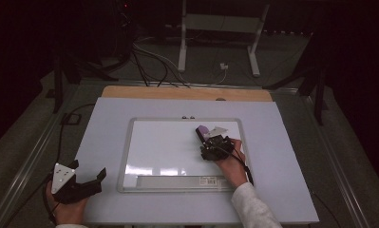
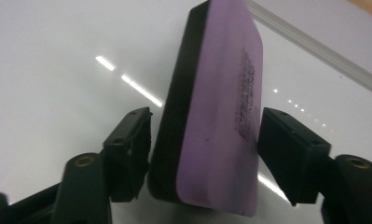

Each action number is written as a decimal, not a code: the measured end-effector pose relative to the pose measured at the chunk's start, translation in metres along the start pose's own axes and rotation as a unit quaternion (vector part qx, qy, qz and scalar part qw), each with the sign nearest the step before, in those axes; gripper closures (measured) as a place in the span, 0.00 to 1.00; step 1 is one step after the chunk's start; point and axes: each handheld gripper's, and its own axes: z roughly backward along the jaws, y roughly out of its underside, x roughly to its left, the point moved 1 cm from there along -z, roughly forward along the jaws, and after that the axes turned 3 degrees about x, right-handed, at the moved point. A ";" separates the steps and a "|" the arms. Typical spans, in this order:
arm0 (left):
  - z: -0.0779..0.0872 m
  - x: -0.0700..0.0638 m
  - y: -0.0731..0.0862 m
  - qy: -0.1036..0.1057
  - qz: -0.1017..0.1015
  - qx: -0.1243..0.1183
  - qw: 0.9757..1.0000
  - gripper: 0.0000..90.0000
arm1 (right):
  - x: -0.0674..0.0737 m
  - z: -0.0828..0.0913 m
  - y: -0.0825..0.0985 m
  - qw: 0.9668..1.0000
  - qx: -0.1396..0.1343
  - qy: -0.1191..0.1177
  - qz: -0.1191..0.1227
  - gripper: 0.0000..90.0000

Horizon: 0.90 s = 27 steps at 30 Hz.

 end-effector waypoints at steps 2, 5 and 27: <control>0.000 0.000 0.000 0.000 0.001 0.000 1.000 0.01 | 0.000 0.000 0.000 1.000 0.000 0.009 0.001 0.46; 0.000 0.000 0.000 0.000 0.001 -0.001 1.000 0.01 | 0.000 0.001 -0.001 1.000 0.000 0.016 -0.002 0.52; 0.001 0.001 0.000 0.000 0.000 -0.002 1.000 0.01 | -0.005 0.013 -0.005 0.999 -0.034 0.014 -0.020 0.71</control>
